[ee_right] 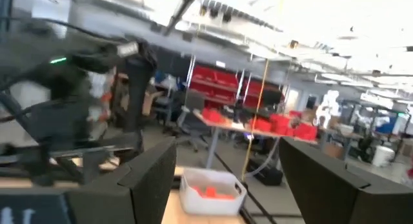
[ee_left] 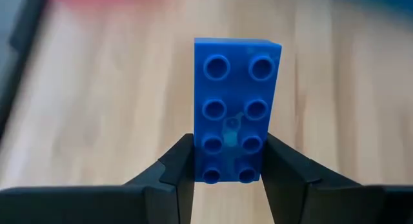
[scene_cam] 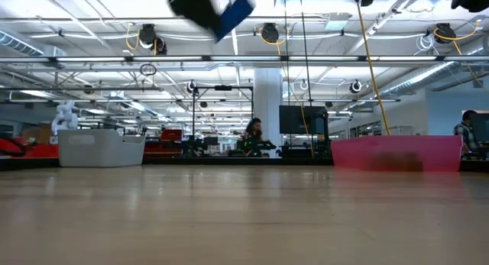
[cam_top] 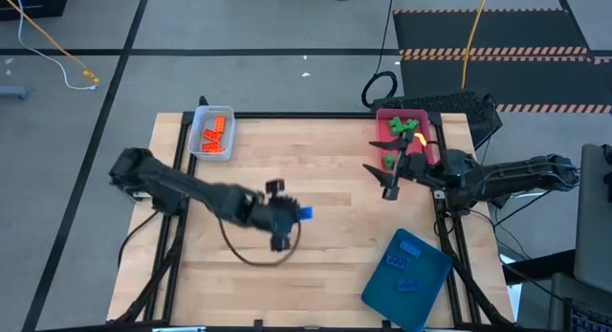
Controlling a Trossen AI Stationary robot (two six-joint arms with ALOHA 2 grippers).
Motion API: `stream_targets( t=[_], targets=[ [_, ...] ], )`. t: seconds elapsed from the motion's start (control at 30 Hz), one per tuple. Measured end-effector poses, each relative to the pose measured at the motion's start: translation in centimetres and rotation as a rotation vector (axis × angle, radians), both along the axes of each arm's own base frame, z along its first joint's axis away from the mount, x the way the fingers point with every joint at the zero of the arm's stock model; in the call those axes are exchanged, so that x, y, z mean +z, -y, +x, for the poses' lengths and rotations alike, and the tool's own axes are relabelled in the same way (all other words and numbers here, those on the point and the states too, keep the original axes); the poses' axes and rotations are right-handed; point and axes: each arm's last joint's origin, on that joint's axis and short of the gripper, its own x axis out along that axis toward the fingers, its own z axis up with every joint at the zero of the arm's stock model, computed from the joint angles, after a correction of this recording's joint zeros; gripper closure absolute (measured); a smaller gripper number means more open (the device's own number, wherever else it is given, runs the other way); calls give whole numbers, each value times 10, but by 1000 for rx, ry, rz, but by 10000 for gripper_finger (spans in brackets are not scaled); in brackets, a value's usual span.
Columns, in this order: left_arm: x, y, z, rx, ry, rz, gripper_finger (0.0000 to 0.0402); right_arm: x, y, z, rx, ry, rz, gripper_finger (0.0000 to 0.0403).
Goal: Sort & place blocks by color
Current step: Put the blue gamepiece into the blue bin
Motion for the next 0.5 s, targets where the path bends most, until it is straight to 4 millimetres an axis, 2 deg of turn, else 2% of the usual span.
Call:
stream_targets(
  t=[0.1,0.2,0.37,0.5],
  targets=[
    [27,-20,7,-1,191,-3,267,3,-5,-2,31,28,0,132],
    [43,-37,15,11,331,16,267,1,-10,2,103,21,-19,131],
    [49,-58,30,-48,438,-24,267,-5,-13,16,145,18,-53,131],
    [45,-66,34,-58,431,-33,267,-11,-14,23,139,-4,-63,120]
  ],
)
